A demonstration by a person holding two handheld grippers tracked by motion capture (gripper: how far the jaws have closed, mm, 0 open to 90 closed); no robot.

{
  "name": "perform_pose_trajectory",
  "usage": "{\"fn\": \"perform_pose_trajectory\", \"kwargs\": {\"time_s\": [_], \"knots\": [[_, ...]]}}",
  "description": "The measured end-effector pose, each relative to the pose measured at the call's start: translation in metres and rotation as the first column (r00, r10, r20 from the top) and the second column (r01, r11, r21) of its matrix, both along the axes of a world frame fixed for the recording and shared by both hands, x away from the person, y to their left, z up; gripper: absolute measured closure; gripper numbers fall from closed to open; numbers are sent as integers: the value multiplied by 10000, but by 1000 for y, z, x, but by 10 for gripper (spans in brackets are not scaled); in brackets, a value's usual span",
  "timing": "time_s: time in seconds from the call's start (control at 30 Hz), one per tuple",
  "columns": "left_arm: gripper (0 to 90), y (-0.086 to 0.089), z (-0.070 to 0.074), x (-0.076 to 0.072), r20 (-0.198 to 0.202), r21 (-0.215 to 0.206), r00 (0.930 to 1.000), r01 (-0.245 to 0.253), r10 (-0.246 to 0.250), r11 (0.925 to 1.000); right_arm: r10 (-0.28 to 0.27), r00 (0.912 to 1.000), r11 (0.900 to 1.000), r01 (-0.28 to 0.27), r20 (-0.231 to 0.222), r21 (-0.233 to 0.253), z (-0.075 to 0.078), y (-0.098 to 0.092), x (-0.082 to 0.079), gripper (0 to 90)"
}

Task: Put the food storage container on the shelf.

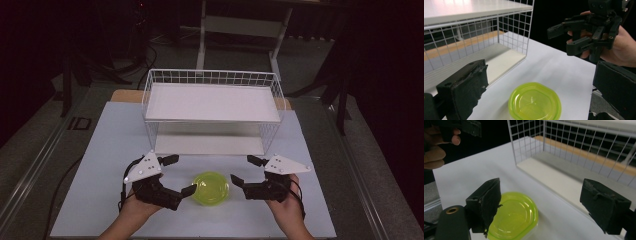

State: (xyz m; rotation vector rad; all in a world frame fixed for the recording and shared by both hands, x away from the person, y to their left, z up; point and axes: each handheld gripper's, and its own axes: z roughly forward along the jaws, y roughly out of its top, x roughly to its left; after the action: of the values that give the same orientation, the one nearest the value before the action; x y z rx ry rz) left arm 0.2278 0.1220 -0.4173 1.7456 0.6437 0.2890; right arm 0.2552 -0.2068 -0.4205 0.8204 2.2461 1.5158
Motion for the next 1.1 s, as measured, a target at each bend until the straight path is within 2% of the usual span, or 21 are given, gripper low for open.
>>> {"fn": "perform_pose_trajectory", "kwargs": {"time_s": [0.07, 0.13, 0.2, 0.27, 0.37, 0.43, 0.47, 0.57, 0.63, 0.73, 0.8, 0.87, 0.9, 0.97, 1.0, 1.03, 1.1], "knots": [[2, -2, -1, 1, -76, -77, 10000, 31, -31, 10000, -46, 9996, 9998, 41, -283, -183, -2, 1, 3, 162], [2, -7, -6, 7, -438, -136, 9990, -2, -4, 9999, -27, 9994, 9992, 13, -352, -391, -6, 3, 4, 133], [2, -11, -9, 9, -607, -121, 9981, -80, 73, 9999, -44, 9990, 9989, 24, -434, -466, -9, 5, 5, 131], [2, -13, -11, 11, -707, -36, 9975, -55, 53, 10000, -49, 9983, 9988, 21, -589, -480, -11, 7, 6, 123], [2, -19, -19, 16, -1039, 403, 9946, -24, 66, 9992, -114, 9964, 9983, 66, -837, -584, -17, 9, 8, 123], [2, -20, -24, 19, -1317, 525, 9913, -14, 83, 9986, -152, 9944, 9987, 100, -1049, -498, -21, 9, 11, 124], [2, -20, -24, 19, -1317, 525, 9913, -14, 83, 9986, -152, 9944, 9987, 100, -1049, -498, -21, 9, 11, 124], [2, -21, -34, 24, -1915, 587, 9813, -58, 169, 9983, -144, 9869, 9989, 69, -1606, -474, -31, 10, 15, 143], [2, -21, -37, 25, -2035, 648, 9788, -111, 241, 9978, -211, 9838, 9983, 112, -1782, -568, -36, 11, 17, 166], [3, -20, -48, 28, -2534, 514, 9669, -177, 302, 9985, -328, 9792, 9978, 206, -2003, -626, -42, 11, 19, 167], [3, -21, -53, 29, -2762, 492, 9605, -201, 329, 9986, -353, 9739, 9980, 224, -2241, -599, -46, 11, 21, 222], [13, -21, -58, 31, -2971, 462, 9541, -257, 383, 9986, -313, 9656, 9988, 205, -2583, -444, -49, 12, 23, 232], [49, -20, -61, 31, -3083, 425, 9502, -333, 449, 9985, -326, 9603, 9990, 229, -2770, -383, -51, 12, 24, 265], [57, -19, -66, 33, -3441, 147, 9381, -360, 388, 9992, -380, 9545, 9989, 278, -2959, -387, -53, 14, 25, 284], [77, -19, -69, 33, -3634, 81, 9305, -469, 467, 9989, -364, 9515, 9989, 254, -3054, -401, -54, 15, 25, 286], [136, -19, -71, 33, -3729, 69, 9256, -670, 647, 9977, -368, 9505, 9986, 230, -3086, -483, -55, 17, 25, 306], [155, -18, -74, 34, -4059, 21, 9100, -912, 842, 9958, -405, 9422, 9983, 243, -3327, -527, -58, 19, 25, 336]]}}
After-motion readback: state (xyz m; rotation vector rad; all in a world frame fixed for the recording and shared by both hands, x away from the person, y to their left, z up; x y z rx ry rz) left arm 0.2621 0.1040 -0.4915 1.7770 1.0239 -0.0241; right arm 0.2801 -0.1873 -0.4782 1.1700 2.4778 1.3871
